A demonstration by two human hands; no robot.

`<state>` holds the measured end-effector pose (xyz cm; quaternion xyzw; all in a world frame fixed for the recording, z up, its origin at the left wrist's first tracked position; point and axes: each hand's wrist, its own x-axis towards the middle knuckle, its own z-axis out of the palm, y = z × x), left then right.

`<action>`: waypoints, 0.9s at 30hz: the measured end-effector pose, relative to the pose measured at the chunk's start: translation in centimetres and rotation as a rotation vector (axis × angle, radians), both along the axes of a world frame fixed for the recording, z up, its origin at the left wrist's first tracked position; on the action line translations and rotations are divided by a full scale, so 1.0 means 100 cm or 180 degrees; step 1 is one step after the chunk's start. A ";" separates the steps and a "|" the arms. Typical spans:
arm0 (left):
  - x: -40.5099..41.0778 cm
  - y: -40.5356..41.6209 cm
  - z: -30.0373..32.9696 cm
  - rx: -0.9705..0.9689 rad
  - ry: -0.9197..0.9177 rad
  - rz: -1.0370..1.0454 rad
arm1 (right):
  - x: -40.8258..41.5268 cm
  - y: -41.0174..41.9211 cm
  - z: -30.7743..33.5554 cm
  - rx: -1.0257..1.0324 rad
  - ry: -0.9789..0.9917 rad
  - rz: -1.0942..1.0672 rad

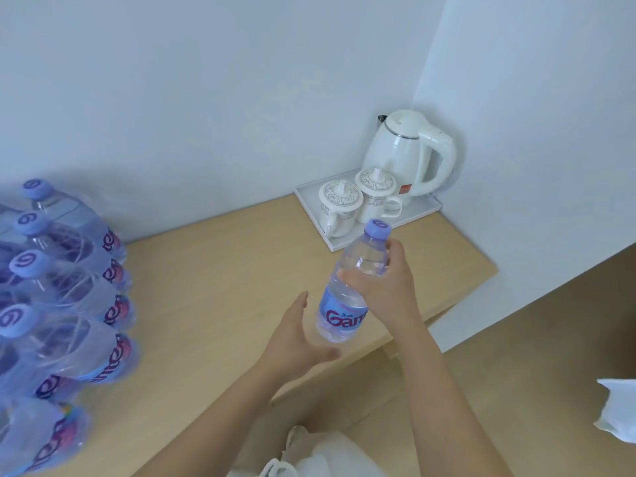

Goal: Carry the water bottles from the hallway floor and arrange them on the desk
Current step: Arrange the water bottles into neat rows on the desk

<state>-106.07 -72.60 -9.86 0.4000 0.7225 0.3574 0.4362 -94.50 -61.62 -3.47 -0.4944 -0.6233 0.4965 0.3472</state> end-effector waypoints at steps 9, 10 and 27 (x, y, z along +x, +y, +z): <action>-0.043 -0.101 0.038 0.0776 -0.1781 0.0350 | -0.057 -0.063 0.048 -0.0662 0.0301 0.1338; -0.050 -0.116 0.042 0.0769 -0.1966 0.0130 | -0.062 -0.072 0.051 -0.0782 0.0345 0.1561; -0.087 -0.247 0.026 0.0704 -0.1396 0.1390 | -0.151 -0.197 0.036 -0.0175 -0.0434 0.2493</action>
